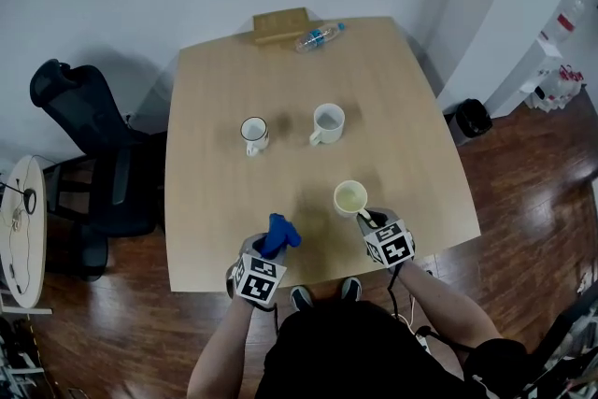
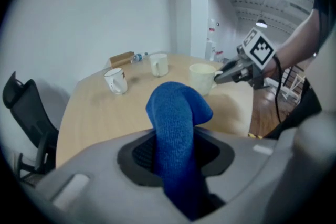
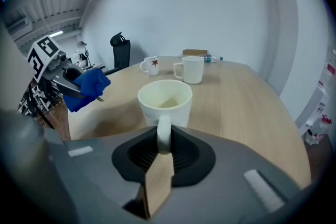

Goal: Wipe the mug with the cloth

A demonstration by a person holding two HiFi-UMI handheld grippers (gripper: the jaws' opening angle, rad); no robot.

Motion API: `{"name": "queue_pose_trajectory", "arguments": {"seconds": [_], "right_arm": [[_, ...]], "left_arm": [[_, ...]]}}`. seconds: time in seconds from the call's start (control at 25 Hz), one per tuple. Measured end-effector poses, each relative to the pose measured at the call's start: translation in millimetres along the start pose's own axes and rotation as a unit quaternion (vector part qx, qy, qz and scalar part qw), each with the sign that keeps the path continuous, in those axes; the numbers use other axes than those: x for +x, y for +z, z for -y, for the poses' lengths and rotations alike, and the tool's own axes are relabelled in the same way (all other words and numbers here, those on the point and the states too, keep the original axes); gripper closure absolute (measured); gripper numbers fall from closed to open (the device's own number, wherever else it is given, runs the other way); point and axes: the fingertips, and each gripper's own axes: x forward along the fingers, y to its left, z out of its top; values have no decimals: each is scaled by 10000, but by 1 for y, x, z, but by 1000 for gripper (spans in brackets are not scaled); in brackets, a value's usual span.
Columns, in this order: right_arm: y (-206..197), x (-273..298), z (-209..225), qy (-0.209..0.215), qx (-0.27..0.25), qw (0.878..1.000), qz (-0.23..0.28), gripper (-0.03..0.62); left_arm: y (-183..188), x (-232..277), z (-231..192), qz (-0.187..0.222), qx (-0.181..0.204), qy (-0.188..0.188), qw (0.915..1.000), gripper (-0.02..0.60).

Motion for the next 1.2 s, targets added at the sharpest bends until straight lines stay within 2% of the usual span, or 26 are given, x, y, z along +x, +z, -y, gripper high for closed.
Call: {"name": "queue_pose_trajectory", "arguments": {"seconds": [0.16,0.4,0.48,0.56,0.64,0.72,0.92,1.04,1.12,1.2], "right_arm": [[13,-19,-11,451,313,9983,204,551],[64,-61,-36,1304,964,9816,1012,551],[86,-77,-43,1591,1340,9701,1254,549],[109,-93,-52,1873,1734,9553,1490,549],[129,-107,-60,2071,2123,9397,1705,549],[145,-115,-66,2162,2512,9245,1881,549],[170,-119,-75,2328,3293,8895,2147,549],[175,-123,-85,2517,3385,8791,2218,549],[177,-127,-92,2626,3352,8774,2208,549],[174,-128,-95,2659,3346,8775,2176,549]], "left_arm": [[50,-46,24,893,-494,-478,9936,446],[91,-86,19,1606,-450,-438,9850,446],[110,-99,18,1920,2,-205,9812,446],[138,-115,27,2251,858,156,9704,446],[168,-129,44,2467,1813,614,9500,446],[192,-138,61,2646,2471,933,9275,446],[215,-133,80,2817,3244,1707,8867,448],[216,-125,88,2745,3712,2025,8636,448],[215,-121,89,2697,3830,2085,8586,449],[215,-118,86,2636,3816,2085,8611,451]]}}
